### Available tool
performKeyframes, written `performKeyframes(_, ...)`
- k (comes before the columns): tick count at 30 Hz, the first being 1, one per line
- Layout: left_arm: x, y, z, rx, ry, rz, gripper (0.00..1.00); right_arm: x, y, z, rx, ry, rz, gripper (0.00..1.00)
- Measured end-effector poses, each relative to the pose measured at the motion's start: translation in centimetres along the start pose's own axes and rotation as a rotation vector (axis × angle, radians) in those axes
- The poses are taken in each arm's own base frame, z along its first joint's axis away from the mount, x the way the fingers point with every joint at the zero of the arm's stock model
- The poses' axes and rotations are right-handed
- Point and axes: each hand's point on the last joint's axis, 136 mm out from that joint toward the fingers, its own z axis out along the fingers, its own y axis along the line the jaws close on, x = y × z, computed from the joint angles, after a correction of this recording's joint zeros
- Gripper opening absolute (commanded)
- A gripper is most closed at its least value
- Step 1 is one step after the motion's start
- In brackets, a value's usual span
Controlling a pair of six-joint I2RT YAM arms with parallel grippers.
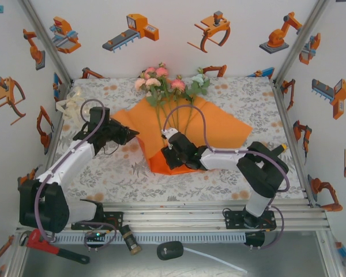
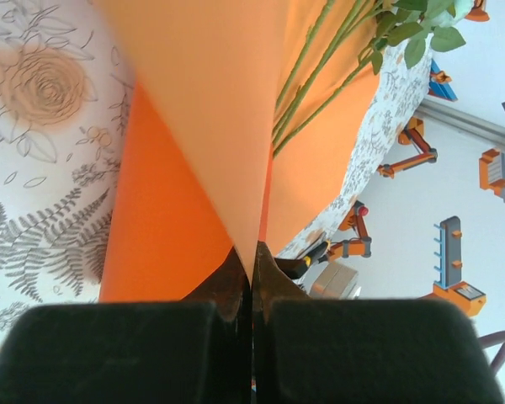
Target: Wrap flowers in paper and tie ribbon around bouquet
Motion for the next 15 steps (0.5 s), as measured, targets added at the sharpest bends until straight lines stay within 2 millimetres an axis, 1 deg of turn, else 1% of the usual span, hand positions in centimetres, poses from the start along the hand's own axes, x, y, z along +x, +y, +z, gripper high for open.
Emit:
performKeyframes(6, -0.8, -1.9, 1.8, 0.016, 0.001, 0.003, 0.00, -0.3, -0.3, 0.1, -0.055, -0.040, 0.058, 0.47)
performKeyframes(10, -1.1, -3.4, 2.7, 0.042, 0.001, 0.014, 0.00, -0.5, -0.5, 0.1, -0.077, -0.053, 0.090, 0.49)
performKeyframes(12, -1.0, -4.4, 2.9, 0.059, 0.003, 0.025, 0.00, -0.6, -0.6, 0.0, -0.084, -0.052, 0.106, 0.51)
performKeyframes(15, -0.5, -5.7, 2.9, 0.080, 0.011, 0.043, 0.00, -0.6, -0.5, 0.0, -0.088, -0.051, 0.110, 0.49)
